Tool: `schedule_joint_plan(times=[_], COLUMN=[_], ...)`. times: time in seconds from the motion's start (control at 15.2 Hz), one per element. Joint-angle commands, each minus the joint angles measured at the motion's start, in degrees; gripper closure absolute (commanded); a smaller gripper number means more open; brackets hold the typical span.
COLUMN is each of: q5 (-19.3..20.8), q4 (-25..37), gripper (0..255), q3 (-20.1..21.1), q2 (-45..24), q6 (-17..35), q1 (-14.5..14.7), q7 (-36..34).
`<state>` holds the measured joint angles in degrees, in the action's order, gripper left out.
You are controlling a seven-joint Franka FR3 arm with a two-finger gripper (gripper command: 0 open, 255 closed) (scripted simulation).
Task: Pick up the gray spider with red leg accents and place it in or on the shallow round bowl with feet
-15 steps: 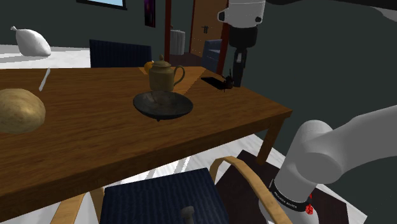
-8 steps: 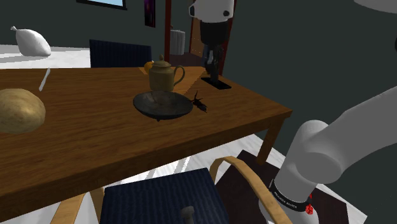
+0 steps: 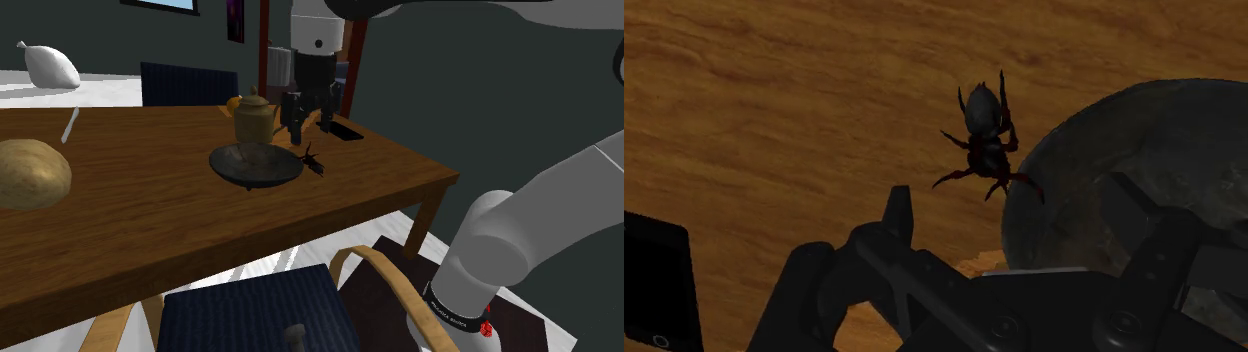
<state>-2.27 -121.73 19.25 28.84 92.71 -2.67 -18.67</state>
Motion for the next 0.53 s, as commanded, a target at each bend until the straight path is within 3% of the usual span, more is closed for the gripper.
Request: schedule_joint_plan(times=[0.0,0.46], q5=[-2.5,-2.8], q4=[-2.2,-7.8], gripper=[0,0], q3=[0.5,0.8], q2=[0.1,0.3], q6=[4.9,10.3], q1=[-2.1,-2.0], q7=[-8.7,-8.6])
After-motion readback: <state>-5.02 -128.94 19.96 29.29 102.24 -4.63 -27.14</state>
